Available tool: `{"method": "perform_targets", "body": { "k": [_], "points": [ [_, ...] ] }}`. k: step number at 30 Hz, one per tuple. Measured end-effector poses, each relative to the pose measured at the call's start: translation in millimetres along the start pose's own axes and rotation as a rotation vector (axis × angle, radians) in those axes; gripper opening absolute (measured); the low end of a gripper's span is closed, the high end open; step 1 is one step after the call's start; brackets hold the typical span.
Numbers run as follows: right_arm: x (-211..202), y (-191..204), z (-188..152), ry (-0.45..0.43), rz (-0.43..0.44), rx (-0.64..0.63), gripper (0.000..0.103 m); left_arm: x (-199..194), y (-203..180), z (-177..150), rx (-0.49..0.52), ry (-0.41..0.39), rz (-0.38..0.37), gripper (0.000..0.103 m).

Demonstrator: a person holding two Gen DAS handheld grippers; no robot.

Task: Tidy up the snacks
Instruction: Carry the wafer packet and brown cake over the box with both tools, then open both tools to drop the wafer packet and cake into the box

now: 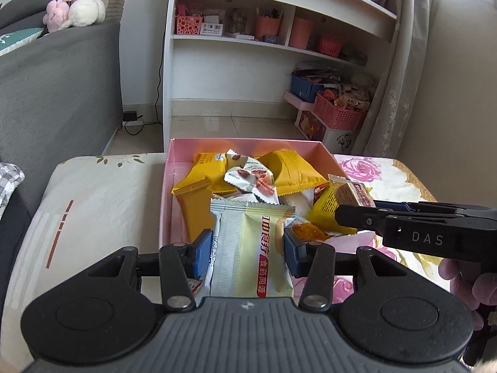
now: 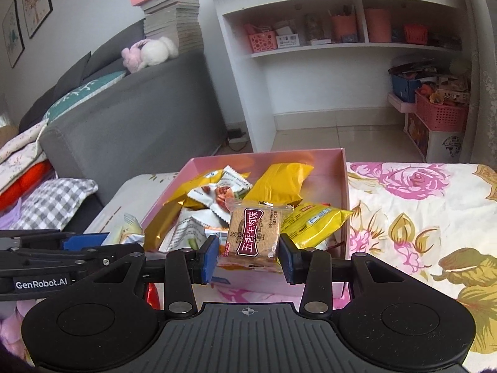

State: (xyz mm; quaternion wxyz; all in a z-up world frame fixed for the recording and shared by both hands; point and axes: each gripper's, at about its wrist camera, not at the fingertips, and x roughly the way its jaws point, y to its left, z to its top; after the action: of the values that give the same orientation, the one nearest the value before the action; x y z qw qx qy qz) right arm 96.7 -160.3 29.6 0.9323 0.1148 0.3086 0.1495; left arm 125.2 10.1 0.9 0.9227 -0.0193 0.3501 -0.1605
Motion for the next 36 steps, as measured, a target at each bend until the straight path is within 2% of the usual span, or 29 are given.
{"method": "perform_targets", "body": {
  "k": [10,24,26,28,33,36],
  "points": [
    [8,-26,9,-0.034,0.029,0.099,0.040,28,-6,3,-0.048,-0.047,0.022,0.044],
    [15,-41,8,-0.052,0.047,0.187,0.041,42,-13,2,-0.027,-0.111,0.034,0.045],
    [15,-42,8,-0.050,0.047,0.193,0.043,41,-13,1,-0.022,-0.115,0.042,0.047],
    [14,-43,8,-0.054,0.043,0.195,0.051,39,-14,2,-0.015,-0.124,0.046,0.053],
    [12,-41,8,-0.056,0.044,0.183,0.051,36,-13,4,-0.027,-0.124,0.035,0.063],
    [10,-36,9,-0.056,0.047,0.162,0.059,35,-10,5,-0.051,-0.096,0.027,0.068]
  ]
}}
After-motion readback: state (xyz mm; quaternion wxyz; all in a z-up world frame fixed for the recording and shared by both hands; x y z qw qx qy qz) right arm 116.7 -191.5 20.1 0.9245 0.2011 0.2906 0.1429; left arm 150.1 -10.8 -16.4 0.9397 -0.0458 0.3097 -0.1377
